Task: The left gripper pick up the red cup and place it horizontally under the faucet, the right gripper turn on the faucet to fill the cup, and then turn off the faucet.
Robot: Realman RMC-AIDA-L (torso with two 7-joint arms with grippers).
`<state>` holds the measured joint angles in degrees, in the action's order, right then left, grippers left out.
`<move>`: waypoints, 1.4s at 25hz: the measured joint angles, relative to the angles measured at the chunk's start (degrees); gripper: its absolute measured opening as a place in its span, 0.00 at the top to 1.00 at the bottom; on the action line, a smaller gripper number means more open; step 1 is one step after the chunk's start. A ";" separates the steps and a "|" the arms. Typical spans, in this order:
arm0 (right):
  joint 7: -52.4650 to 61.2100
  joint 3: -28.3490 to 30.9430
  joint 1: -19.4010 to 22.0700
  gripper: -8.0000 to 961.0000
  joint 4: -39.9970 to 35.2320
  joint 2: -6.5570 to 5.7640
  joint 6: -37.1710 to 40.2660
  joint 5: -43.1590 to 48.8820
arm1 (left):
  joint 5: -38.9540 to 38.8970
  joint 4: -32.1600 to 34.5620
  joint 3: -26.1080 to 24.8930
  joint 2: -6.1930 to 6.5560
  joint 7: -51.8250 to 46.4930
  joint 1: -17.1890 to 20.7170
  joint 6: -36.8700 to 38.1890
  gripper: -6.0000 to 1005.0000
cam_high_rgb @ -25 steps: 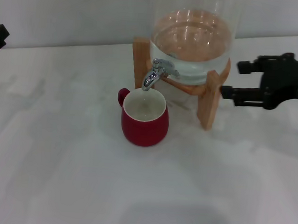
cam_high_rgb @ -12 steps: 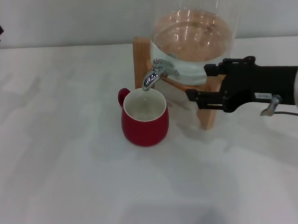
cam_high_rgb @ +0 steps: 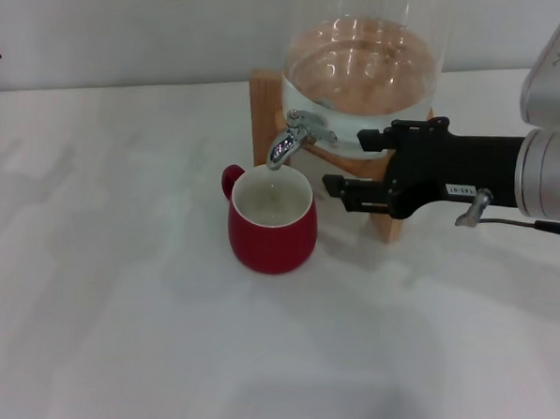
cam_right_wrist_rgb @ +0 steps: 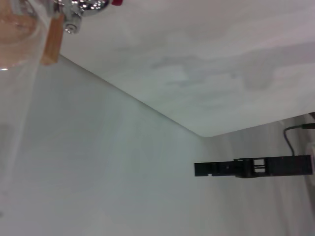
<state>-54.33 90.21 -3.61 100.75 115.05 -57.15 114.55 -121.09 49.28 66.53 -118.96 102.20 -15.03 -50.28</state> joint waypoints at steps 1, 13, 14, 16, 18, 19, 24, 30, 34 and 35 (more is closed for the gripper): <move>0.00 -0.08 -0.03 0.25 -0.41 0.00 0.55 0.00 | 0.00 0.00 0.07 0.00 -0.02 0.00 -0.03 0.12; -0.11 -0.48 -1.69 0.25 -2.34 0.00 2.40 -0.18 | 0.01 1.51 0.35 -0.14 -0.25 1.44 -0.17 0.12; -0.12 -0.64 -1.94 0.25 -2.45 0.00 2.40 -0.30 | 0.01 1.51 0.35 -0.14 -0.25 1.47 -0.18 0.12; -0.17 -1.19 -2.45 0.25 -2.61 0.00 2.41 -0.44 | 0.01 1.52 0.34 -0.13 -0.25 1.53 -0.18 0.12; -0.14 -1.54 -2.80 0.25 -2.69 0.00 2.42 -0.42 | 0.00 1.52 0.33 -0.13 -0.25 1.59 -0.18 0.12; -0.08 -1.68 -2.94 0.25 -2.73 0.00 2.49 -0.36 | 0.00 1.52 0.33 -0.12 -0.26 1.59 -0.18 0.12; 0.05 -2.19 -3.16 0.25 -3.03 0.00 3.52 -0.21 | -0.02 1.52 0.38 -0.04 -0.26 1.53 -0.18 0.12; 0.05 -2.70 -3.54 0.25 -3.43 0.00 3.57 -0.16 | -0.02 1.52 0.53 -0.08 -0.26 1.72 -0.24 0.12; 0.04 -3.14 -3.93 0.25 -3.45 -0.06 2.84 -0.11 | -0.04 1.56 0.53 -0.10 -0.25 2.02 -0.26 0.12; 0.03 -3.24 -4.00 0.25 -3.45 -0.06 2.66 -0.11 | -0.04 1.58 0.54 -0.11 -0.25 2.06 -0.26 0.12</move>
<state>-54.29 86.96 -7.61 97.31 114.99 -54.50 114.44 -121.14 50.86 67.07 -119.08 101.95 -12.97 -50.54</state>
